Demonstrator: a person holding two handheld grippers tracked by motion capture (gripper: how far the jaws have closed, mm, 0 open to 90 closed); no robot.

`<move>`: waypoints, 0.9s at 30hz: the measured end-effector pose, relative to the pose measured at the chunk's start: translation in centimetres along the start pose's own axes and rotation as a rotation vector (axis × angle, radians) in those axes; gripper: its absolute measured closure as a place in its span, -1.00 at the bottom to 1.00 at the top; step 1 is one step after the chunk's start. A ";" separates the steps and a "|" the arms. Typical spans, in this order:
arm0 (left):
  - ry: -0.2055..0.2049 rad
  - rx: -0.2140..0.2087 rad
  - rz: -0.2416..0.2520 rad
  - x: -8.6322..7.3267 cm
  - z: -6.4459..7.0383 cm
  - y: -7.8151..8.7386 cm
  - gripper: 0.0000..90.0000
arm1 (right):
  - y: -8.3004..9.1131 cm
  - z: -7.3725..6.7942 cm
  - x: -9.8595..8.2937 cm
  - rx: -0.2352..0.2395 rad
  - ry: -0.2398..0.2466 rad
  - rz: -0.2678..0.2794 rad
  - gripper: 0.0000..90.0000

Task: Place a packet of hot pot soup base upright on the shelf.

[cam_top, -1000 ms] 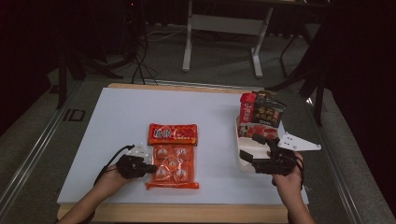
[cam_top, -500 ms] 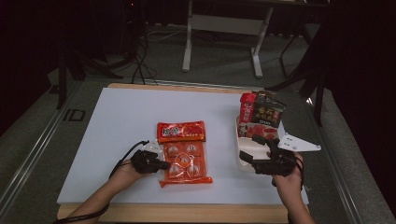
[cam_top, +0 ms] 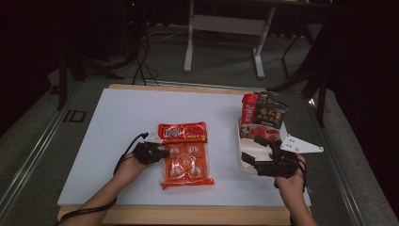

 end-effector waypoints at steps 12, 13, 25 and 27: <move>0.011 -0.022 -0.002 1.2 0.5 -1.4 1.00 | 0.1 0.0 0.0 -0.002 0.023 0.004 -0.62; 0.011 -0.025 -0.003 1.3 0.5 -1.5 1.00 | 0.1 0.0 0.1 0.000 0.024 0.006 -0.62; 0.068 -0.055 0.082 2.6 0.9 0.1 0.79 | -0.1 -0.2 -0.1 0.015 0.019 -0.001 -0.62; 0.076 -0.052 0.118 3.1 0.7 0.7 0.71 | -0.1 -0.1 -0.2 -0.001 0.038 -0.007 -0.62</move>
Point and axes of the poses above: each handheld gripper's, and its own axes: y roughly backward along the jaws, x roughly out of its top, z roughly to its right, the point moved 9 cm from there along -y, roughly forward along the jaws, and after that the axes turned 6 degrees about z, right-handed, at the moved point
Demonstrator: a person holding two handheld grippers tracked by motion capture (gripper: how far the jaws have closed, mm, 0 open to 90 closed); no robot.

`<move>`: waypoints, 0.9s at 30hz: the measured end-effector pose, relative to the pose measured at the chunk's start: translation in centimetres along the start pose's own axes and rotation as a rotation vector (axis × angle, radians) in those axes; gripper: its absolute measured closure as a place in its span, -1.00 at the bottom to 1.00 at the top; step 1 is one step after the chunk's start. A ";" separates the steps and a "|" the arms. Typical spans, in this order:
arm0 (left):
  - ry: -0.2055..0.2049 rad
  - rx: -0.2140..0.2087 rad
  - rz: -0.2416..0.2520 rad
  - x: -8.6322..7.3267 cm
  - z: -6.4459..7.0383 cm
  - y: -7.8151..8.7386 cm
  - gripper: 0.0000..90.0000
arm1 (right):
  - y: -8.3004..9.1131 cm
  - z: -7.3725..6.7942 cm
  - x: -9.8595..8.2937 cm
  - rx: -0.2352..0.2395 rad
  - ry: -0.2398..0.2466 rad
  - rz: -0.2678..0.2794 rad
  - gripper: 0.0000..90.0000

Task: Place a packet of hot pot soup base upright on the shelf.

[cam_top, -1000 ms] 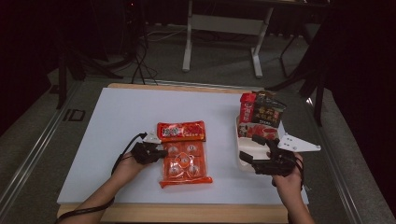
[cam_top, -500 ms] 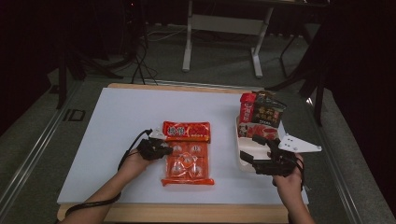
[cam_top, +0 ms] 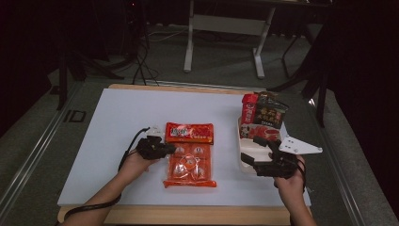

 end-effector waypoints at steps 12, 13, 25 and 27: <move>0.057 0.046 0.018 0.9 -1.0 1.3 0.02 | -0.2 0.0 -0.2 -0.004 0.032 0.001 -0.62; 0.054 0.049 0.019 0.9 -1.1 1.3 -0.03 | -0.2 -0.1 -0.2 -0.003 0.033 0.002 -0.63; 0.088 0.070 0.014 1.2 -2.9 0.8 -0.34 | -0.3 -0.2 -0.5 -0.050 0.111 -0.037 -0.72; 0.099 0.069 0.024 1.4 -3.6 0.6 -0.34 | -0.4 -0.5 -0.5 -0.028 0.082 -0.034 -0.75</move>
Point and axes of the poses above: each handheld gripper's, and its own axes: y roughly backward along the jaws, x roughly out of its top, z roughly to its right, the point moved 9 cm from there along -y, roughly forward along the jaws, and after that the axes turned 6 degrees about z, right-handed, at the moved point
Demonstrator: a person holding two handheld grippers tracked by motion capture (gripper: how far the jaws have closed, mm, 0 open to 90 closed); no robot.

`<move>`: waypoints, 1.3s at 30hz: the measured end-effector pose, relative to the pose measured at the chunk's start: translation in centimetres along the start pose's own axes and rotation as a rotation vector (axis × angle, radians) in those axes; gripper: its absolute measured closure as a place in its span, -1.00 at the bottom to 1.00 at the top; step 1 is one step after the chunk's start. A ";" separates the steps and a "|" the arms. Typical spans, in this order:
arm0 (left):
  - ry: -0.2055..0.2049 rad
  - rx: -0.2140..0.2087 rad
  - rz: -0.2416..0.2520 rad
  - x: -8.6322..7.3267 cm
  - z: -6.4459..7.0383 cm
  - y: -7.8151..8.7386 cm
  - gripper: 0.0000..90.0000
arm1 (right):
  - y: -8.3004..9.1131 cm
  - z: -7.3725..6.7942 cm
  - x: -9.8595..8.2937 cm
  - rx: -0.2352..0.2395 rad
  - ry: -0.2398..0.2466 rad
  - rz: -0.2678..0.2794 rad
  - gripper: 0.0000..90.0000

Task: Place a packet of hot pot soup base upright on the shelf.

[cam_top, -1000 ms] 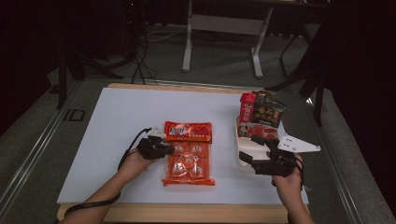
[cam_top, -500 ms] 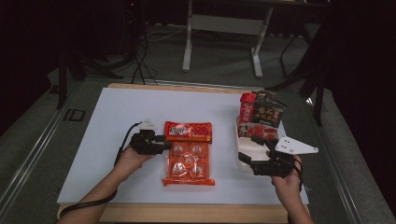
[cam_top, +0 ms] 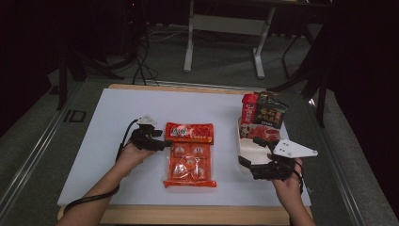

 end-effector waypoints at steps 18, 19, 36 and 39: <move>0.074 0.031 -0.051 -0.5 -4.5 -2.9 -0.26 | -0.7 -1.0 -0.4 0.011 0.024 -0.035 -0.77; 0.072 0.025 -0.053 -0.5 -4.5 -3.0 -0.24 | -0.7 -1.0 -0.5 0.010 0.028 -0.034 -0.77; 0.086 -0.043 -0.102 -0.7 -3.7 -5.8 0.33 | -0.6 -1.1 -0.4 0.023 0.028 -0.033 -0.74; 0.090 -0.061 -0.108 -0.6 -3.3 -6.1 0.43 | -0.6 -1.2 -0.4 0.027 0.024 -0.034 -0.72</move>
Point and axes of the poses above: each handheld gripper's, and its own axes: y roughly backward along the jaws, x roughly out of its top, z roughly to its right, the point moved 9 cm from there along -y, roughly forward along the jaws, and after that the axes turned 6 degrees about z, right-handed, at the moved point
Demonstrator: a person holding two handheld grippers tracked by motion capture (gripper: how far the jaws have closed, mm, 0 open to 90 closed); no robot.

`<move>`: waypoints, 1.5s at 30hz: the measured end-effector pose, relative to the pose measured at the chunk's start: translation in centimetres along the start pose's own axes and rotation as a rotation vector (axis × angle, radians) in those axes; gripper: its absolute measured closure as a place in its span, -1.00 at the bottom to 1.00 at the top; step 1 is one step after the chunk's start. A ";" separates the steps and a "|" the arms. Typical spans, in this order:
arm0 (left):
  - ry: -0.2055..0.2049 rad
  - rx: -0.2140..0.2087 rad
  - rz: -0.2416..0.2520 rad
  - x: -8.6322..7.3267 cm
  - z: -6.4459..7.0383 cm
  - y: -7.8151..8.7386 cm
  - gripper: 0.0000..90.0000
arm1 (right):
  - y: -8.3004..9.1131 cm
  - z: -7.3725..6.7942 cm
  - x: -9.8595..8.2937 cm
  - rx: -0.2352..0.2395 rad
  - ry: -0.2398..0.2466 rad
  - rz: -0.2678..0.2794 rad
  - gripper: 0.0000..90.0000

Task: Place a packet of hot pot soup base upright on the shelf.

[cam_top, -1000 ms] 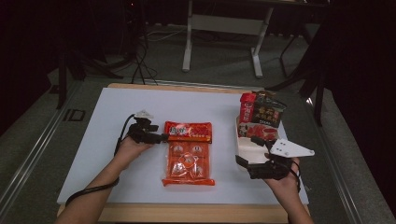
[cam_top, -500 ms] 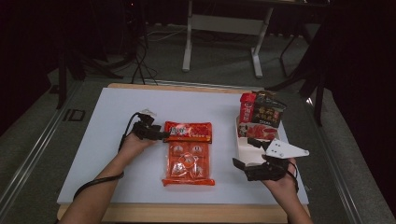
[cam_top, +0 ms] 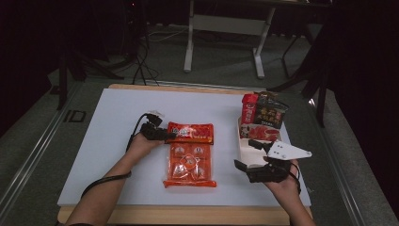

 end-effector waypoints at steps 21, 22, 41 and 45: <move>-0.102 0.016 0.041 1.8 2.6 1.4 0.98 | -0.2 0.1 0.0 0.004 -0.012 -0.008 -0.69; -0.101 0.011 0.050 2.0 2.9 1.7 0.98 | -0.2 0.1 0.0 0.005 -0.012 -0.010 -0.70; -0.190 -0.071 0.189 4.4 7.8 7.1 0.99 | -0.7 0.3 1.2 -0.001 -0.020 0.007 -0.64; -0.207 -0.107 0.219 4.5 9.0 8.2 0.99 | -1.2 0.4 1.6 0.000 -0.019 0.004 -0.64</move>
Point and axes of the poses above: each handheld gripper's, and its own axes: y roughly backward along the jaws, x roughly out of its top, z roughly to its right, the point moved 9 cm from there along -y, roughly forward along the jaws, and after that the axes turned 6 degrees about z, right-handed, at the moved point
